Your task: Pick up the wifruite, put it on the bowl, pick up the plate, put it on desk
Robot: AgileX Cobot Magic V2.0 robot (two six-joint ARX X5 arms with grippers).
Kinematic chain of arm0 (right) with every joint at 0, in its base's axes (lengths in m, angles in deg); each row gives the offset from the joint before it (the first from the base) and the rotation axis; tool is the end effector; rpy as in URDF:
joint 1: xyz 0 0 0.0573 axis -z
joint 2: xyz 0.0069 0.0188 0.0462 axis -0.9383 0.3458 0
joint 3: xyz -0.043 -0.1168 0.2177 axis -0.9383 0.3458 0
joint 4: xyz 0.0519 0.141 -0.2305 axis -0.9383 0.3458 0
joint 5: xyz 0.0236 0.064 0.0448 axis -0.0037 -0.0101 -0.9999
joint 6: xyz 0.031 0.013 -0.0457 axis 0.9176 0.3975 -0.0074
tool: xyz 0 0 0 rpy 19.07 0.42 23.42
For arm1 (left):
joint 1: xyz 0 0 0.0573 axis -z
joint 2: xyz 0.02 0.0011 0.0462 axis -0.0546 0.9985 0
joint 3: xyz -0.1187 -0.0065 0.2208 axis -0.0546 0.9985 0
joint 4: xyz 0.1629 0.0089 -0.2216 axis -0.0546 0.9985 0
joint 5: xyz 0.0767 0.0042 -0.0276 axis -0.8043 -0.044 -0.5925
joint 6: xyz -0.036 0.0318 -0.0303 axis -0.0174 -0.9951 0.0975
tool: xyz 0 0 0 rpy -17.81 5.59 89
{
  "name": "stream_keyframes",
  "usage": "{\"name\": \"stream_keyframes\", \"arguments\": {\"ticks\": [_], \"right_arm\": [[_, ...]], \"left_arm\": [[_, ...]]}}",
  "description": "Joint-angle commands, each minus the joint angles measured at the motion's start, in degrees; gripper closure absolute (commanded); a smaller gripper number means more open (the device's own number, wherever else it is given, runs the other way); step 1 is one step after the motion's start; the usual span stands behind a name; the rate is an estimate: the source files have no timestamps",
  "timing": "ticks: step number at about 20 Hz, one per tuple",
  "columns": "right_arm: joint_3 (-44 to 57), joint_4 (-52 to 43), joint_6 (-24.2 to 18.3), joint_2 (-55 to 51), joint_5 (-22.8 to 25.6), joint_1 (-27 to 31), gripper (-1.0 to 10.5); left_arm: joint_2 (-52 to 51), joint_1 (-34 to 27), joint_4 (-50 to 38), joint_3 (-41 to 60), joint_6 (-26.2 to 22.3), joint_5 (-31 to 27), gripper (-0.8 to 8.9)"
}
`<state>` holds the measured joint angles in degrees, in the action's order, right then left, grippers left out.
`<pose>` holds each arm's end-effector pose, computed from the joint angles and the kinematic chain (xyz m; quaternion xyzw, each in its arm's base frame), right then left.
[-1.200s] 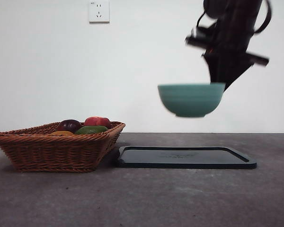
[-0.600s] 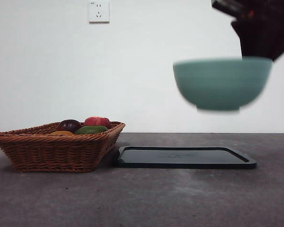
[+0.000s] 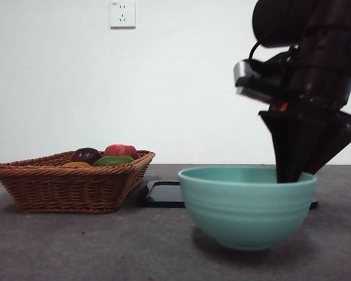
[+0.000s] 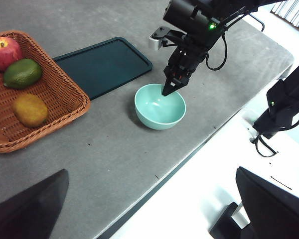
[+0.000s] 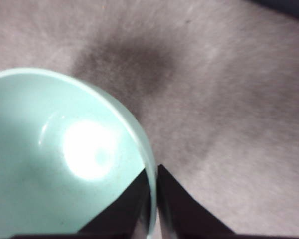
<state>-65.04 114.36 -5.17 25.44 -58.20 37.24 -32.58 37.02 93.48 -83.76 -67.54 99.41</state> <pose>0.2403 0.1615 0.1741 -0.0174 0.6340 0.2215 0.7407 0.0057 -0.0154 0.4187 0.0120 0.2756 -0.4006 0.8737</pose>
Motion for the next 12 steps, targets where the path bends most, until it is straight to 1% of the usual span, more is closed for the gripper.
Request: {"name": "stream_keyframes", "arguments": {"ticks": [1, 5, 10, 11, 12], "right_arm": [[-0.5, -0.9, 1.6, 1.3, 0.2, -1.5, 9.3], [-0.5, -0.8, 2.4, 1.8, 1.4, -2.5, 9.3], [-0.5, 0.0, 2.7, 2.0, 1.4, -2.7, 9.3], [-0.5, 0.0, 2.9, 2.0, 1.4, -2.9, 9.0], [-0.5, -0.1, 3.1, 2.0, 1.4, -2.9, 8.3]], "left_arm": [[0.1, 0.3, 0.5, -0.8, -0.7, 0.0, 2.82], [0.1, 0.4, 0.5, -0.8, -0.7, 0.0, 2.82], [0.1, 0.3, 0.5, -0.8, -0.7, 0.0, 2.82], [0.1, 0.3, 0.5, -0.8, -0.7, 0.0, 2.82], [0.1, 0.4, 0.5, -0.8, -0.7, 0.0, 2.82]]}}
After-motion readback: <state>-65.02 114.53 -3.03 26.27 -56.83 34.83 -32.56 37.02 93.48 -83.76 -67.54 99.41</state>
